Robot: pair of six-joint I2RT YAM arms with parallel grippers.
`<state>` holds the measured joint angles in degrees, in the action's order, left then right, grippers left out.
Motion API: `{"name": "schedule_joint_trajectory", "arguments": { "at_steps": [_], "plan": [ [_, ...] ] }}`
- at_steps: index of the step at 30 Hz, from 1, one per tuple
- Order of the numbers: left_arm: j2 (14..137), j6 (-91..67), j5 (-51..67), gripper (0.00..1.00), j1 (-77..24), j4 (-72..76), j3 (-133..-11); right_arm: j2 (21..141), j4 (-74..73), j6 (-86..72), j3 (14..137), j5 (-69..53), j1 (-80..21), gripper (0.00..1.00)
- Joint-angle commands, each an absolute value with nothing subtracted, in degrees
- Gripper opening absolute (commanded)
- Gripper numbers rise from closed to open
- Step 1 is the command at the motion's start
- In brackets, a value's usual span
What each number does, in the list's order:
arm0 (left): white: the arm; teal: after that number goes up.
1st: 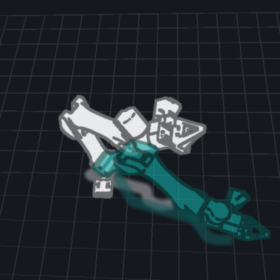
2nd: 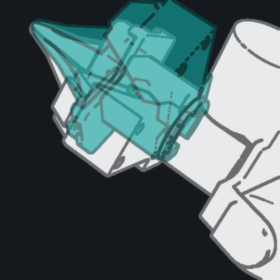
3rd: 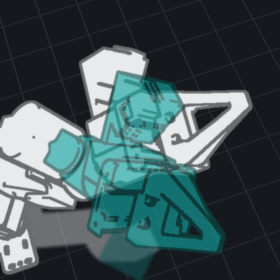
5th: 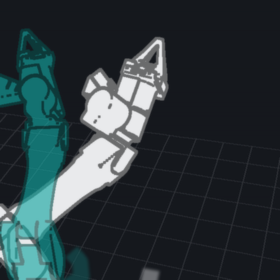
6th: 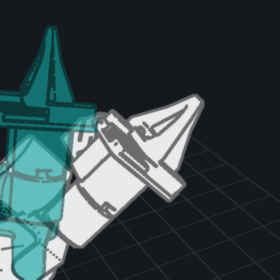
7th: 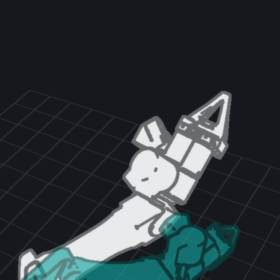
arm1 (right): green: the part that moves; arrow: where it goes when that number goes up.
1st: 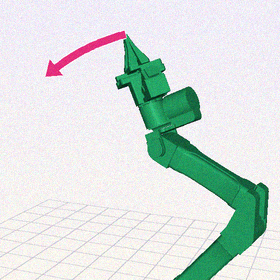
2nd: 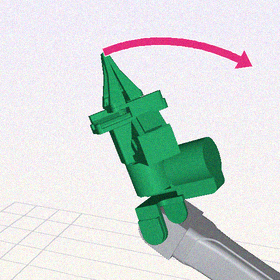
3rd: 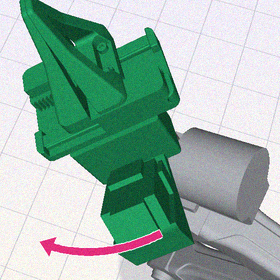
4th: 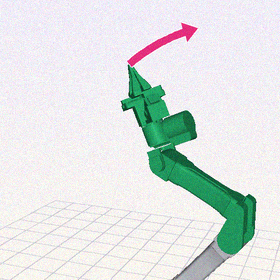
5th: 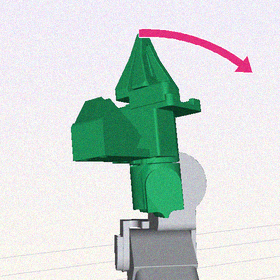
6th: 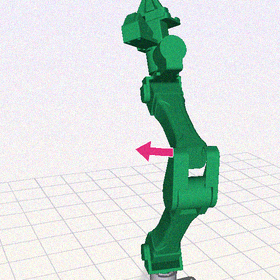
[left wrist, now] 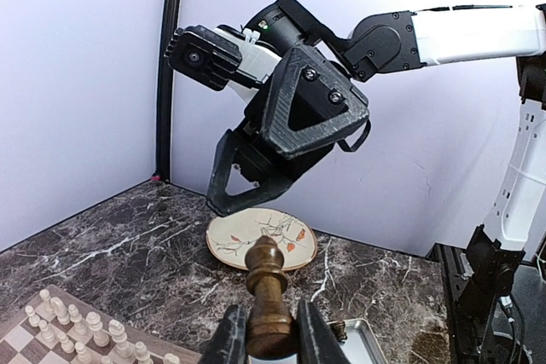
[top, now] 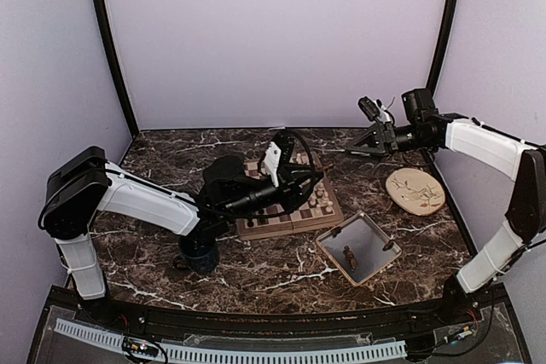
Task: Set up the chess pieces on the board
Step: Pass from the left arm to the right
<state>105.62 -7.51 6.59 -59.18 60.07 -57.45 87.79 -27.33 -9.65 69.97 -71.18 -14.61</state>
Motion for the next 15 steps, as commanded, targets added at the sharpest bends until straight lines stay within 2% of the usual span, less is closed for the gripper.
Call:
{"name": "schedule_joint_trajectory", "arguments": {
  "at_steps": [1,10,15],
  "plan": [
    [104.7,-6.2,6.3,0.11,-59.7,62.5,-58.0,87.4,-20.0,-15.6,68.2,-74.7,-16.5,0.64],
    [105.0,-5.9,6.7,0.11,-59.7,62.0,-58.9,90.4,-20.6,-15.9,69.5,-75.0,-20.0,0.61],
    [105.0,-5.7,6.3,0.11,-59.7,62.0,-58.8,92.2,-20.9,-15.8,70.5,-76.1,-22.0,0.55]
  ]
}}
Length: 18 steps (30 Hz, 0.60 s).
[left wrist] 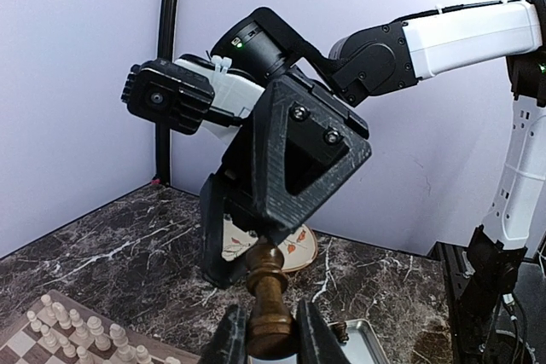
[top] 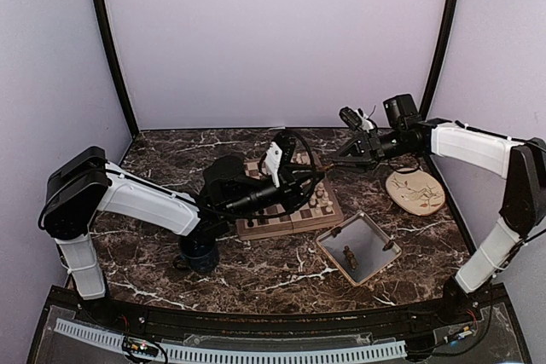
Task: Set up the chess pieces on the board
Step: Pass from the left arm to the right
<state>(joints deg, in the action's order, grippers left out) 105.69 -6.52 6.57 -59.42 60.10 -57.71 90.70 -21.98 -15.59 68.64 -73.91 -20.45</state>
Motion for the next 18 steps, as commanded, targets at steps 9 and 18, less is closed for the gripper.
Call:
{"name": "schedule_joint_trajectory", "arguments": {
  "at_steps": [9,18],
  "plan": [
    [105.7,-5.1,5.3,0.11,-59.7,61.3,-59.4,92.1,-12.6,-22.8,67.9,-79.5,-23.8,0.41],
    [106.4,-5.1,4.1,0.11,-59.7,60.9,-59.9,91.8,-6.1,-26.1,66.4,-80.7,-23.9,0.28]
  ]
}}
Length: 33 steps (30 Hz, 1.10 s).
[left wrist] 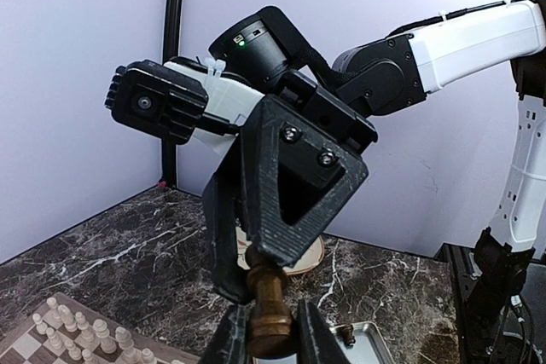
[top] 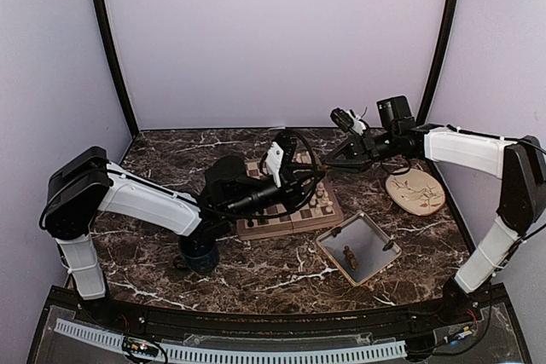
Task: Set up the chess pieces on the board
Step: Pass from the left arm to the right, then place the king on the chessboard.
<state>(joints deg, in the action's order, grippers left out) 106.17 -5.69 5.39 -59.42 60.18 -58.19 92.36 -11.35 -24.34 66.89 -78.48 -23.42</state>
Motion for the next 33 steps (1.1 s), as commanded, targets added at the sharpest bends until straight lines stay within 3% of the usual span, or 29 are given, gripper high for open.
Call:
{"name": "schedule_joint_trajectory", "arguments": {
  "at_steps": [1,7,8,9,13,18,21,25,33],
  "plan": [
    [106.5,-5.1,3.8,0.11,-59.7,60.8,-59.9,91.8,-5.8,-26.1,66.4,-80.7,-23.9,0.28],
    [106.6,-4.8,2.7,0.21,-59.7,58.5,-60.4,91.8,-7.4,-26.1,67.5,-80.7,-23.9,0.28],
    [106.2,-4.5,2.2,0.23,-59.7,57.8,-60.4,91.9,-10.7,-23.5,68.8,-78.8,-23.9,0.16],
    [105.7,-4.0,1.8,0.26,-59.6,56.7,-60.2,92.3,-15.4,-19.1,70.9,-77.1,-23.9,0.12],
    [102.7,-1.4,-0.4,0.32,-59.5,51.1,-59.2,95.6,-32.2,-3.4,80.2,-69.2,-24.0,0.06],
    [98.9,-0.3,-2.3,0.33,-58.7,47.3,-57.1,98.0,-30.7,-4.9,82.5,-69.5,-24.0,0.05],
    [94.9,-0.8,-2.9,0.34,-58.6,44.1,-54.7,101.2,-38.6,2.9,88.2,-62.4,-24.4,0.04],
    [87.7,-2.4,-7.0,0.34,-57.9,28.2,-55.9,105.9,-46.0,10.9,97.6,-53.1,-26.4,0.04],
    [78.4,-9.7,-7.9,0.36,-47.1,0.2,-62.0,111.6,-44.6,17.0,102.8,-31.2,-34.0,0.04]
  ]
}}
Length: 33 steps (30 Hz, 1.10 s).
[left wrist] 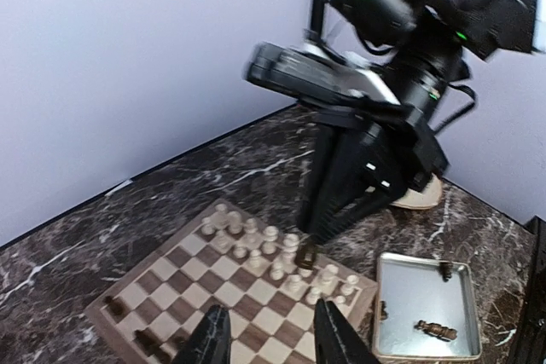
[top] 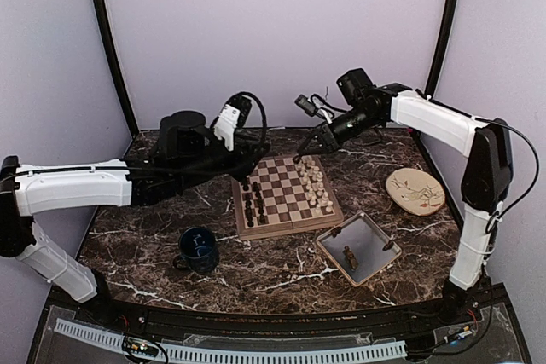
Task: Set up the chess pieces on the board
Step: Place the king on the chessboard.
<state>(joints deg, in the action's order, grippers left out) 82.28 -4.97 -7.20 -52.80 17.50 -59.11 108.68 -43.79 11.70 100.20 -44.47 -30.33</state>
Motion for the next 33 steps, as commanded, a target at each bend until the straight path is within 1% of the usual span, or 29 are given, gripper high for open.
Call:
{"name": "schedule_joint_trajectory", "arguments": {
  "at_steps": [1,6,11,23,24,29,32,33],
  "plan": [
    [78.1,-10.2,-7.2,0.36,-45.5,-2.2,-62.4,112.5,-44.4,17.5,103.3,-29.2,-35.0,0.04],
    [77.5,-11.1,-5.9,0.36,-39.9,-10.5,-62.6,119.1,-45.8,21.0,107.8,-18.7,-40.2,0.04],
    [75.9,-11.2,-5.0,0.37,-38.0,-11.0,-60.5,123.8,-47.0,23.5,111.2,-12.0,-43.8,0.04],
    [76.4,-10.1,-4.7,0.37,-36.8,-12.0,-60.5,128.5,-46.3,24.5,111.5,-7.8,-46.4,0.07],
    [76.6,-10.0,-4.5,0.37,-36.8,-12.1,-60.7,128.6,-46.1,24.4,111.5,-7.7,-46.4,0.10],
    [78.6,-9.0,-3.1,0.38,-36.8,-14.8,-63.1,126.9,-46.4,23.5,112.1,-8.8,-46.3,0.35],
    [80.5,-8.3,-1.0,0.38,-36.8,-16.9,-65.7,124.0,-46.7,22.7,112.2,-11.3,-45.8,0.43],
    [81.2,-7.9,-0.1,0.38,-36.8,-17.8,-66.5,122.4,-46.9,22.5,112.1,-12.4,-45.3,0.44]
  ]
}}
